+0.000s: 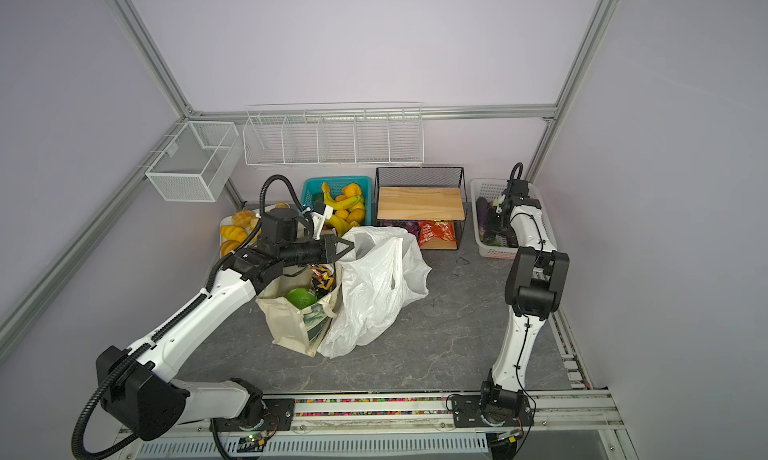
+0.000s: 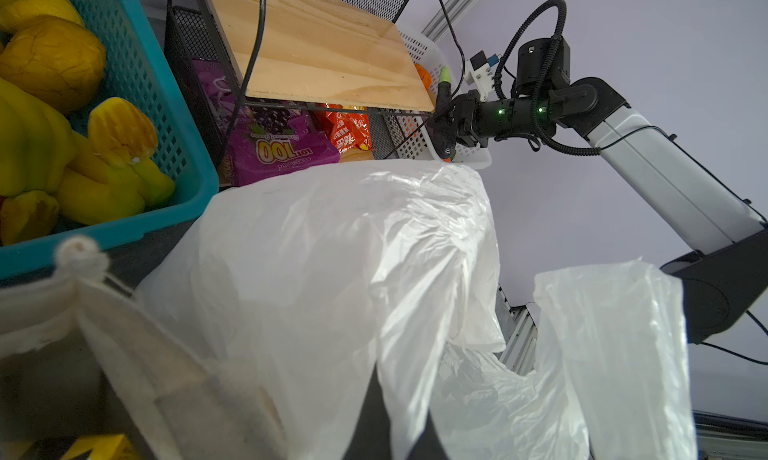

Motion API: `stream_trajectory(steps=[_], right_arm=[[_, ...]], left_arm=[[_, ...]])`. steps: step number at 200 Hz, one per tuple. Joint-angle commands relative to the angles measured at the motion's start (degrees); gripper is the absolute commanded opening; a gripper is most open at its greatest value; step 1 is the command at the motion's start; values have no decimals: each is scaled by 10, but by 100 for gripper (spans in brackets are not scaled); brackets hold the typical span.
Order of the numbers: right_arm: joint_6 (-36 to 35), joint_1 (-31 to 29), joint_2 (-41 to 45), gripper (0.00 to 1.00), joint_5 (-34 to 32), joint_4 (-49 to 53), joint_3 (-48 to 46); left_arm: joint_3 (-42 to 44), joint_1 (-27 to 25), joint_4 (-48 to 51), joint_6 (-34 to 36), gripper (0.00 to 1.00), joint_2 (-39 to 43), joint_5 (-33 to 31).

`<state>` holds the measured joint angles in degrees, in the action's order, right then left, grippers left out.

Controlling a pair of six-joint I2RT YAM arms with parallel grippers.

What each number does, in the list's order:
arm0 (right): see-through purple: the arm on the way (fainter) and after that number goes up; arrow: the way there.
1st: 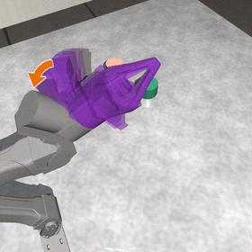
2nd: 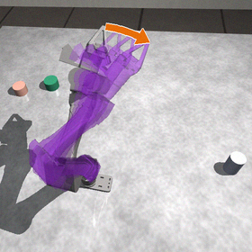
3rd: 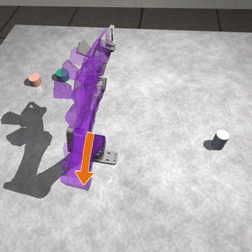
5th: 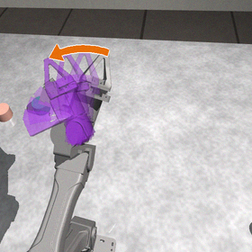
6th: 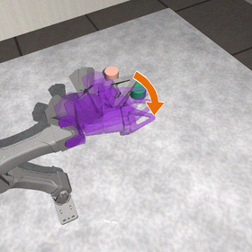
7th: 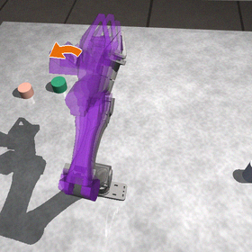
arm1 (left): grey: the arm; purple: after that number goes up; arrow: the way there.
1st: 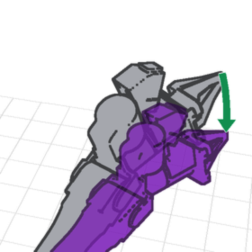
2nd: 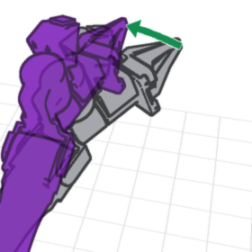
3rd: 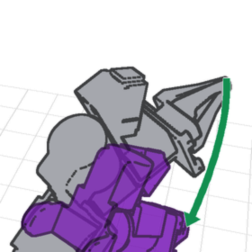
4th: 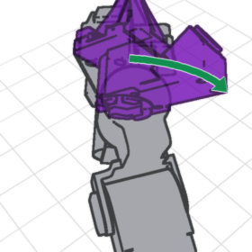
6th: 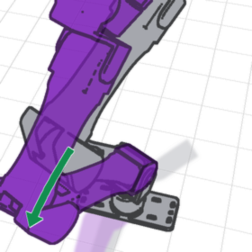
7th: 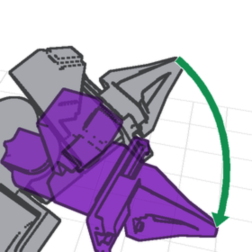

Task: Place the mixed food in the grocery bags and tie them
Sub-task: 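Reach the right gripper into the basket and grasp the dark eggplant, then carry the dark eggplant to the white bag and lower it in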

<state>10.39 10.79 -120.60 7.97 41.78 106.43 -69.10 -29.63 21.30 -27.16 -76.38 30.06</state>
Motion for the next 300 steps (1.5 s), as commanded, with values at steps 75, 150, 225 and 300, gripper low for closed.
stream_trajectory(steps=[75,150,225,300], right_arm=[[124,-138,442,37,140,-223,-412],[-48,-331,616,39,159,-264,-585],[-120,-415,560,39,182,-408,-587],[-94,-450,469,42,164,-535,-600]], left_arm=[[6,3,-8,4,0,13,5],[10,2,-16,-2,0,12,9],[11,-2,-27,-9,0,1,32],[9,-3,-24,-8,0,2,30]])
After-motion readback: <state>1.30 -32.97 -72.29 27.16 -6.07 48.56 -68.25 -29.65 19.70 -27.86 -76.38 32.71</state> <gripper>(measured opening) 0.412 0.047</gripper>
